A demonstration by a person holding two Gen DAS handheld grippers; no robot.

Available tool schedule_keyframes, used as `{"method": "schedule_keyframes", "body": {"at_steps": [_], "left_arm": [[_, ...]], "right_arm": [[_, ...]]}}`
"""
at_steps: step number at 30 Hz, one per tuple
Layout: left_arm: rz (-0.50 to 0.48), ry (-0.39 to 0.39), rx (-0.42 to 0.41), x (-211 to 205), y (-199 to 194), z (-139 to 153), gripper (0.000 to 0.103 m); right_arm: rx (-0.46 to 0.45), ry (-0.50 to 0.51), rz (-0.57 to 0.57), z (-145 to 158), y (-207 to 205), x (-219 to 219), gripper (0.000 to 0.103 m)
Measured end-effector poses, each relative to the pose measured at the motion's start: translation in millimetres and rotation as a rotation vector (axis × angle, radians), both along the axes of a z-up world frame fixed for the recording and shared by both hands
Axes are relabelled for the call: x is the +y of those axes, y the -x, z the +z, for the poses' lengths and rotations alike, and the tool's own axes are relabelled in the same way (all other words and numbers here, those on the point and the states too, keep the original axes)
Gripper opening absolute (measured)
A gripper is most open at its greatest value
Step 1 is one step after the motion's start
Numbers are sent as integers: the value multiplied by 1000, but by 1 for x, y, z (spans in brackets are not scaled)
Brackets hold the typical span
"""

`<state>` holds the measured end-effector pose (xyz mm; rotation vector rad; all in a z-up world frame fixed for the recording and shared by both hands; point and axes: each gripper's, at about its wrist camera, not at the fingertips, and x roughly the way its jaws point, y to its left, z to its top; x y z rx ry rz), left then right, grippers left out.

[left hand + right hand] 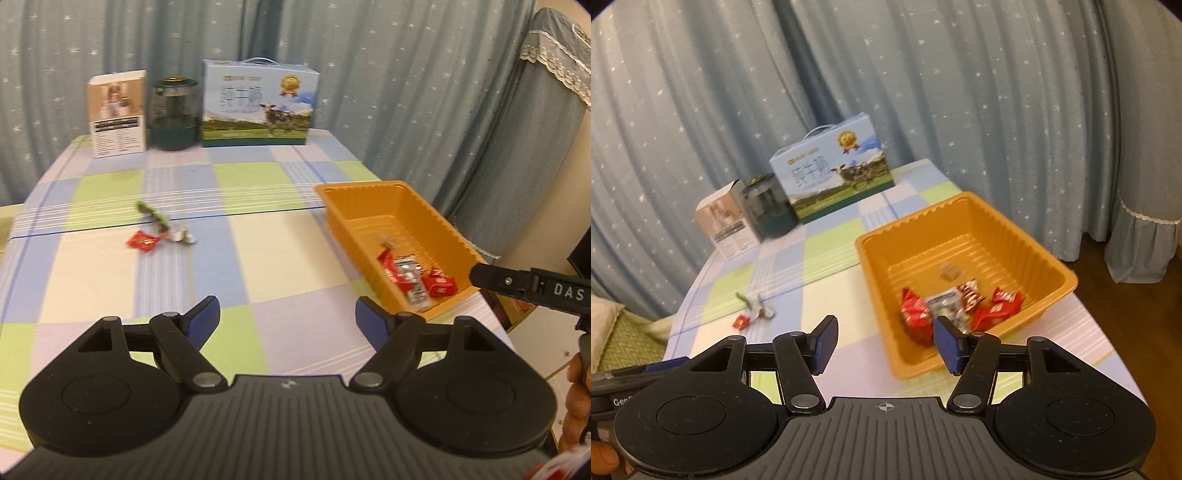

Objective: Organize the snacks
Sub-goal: 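Lift both open tools away from the tray toward the remaining snacks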

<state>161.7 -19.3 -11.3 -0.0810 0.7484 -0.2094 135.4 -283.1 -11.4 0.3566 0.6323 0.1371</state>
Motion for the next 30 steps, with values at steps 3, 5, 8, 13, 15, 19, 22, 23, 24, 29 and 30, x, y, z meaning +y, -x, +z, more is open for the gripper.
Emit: {"method": "schedule_keyframes", "body": {"at_steps": [3, 5, 8, 13, 15, 19, 22, 23, 24, 29, 30], "left_arm": [[29, -2, -5, 16, 9, 0, 85], [47, -6, -4, 26, 14, 0, 87], [83, -10, 1, 41, 20, -1, 87], [131, -12, 8, 61, 26, -2, 88], [141, -11, 10, 65, 28, -3, 88], [157, -11, 14, 71, 31, -6, 88], [163, -13, 13, 73, 32, -6, 88], [164, -13, 13, 74, 32, -6, 89], [165, -13, 13, 74, 32, -6, 89], [183, -18, 14, 78, 31, -7, 89], [191, -22, 15, 79, 30, -8, 89]], "right_arm": [[14, 6, 15, -3, 3, 11, 58], [24, 6, 26, -6, 5, 17, 58], [31, 10, 48, -8, 7, 27, 58], [34, 17, 88, -10, 10, 44, 59], [31, 20, 101, -10, 11, 49, 59], [32, 30, 119, -10, 11, 57, 59], [34, 33, 125, -10, 10, 60, 59], [34, 34, 126, -10, 10, 60, 59], [35, 35, 127, -10, 9, 60, 59], [34, 41, 140, -11, 7, 64, 59], [34, 42, 144, -12, 6, 65, 59]]}}
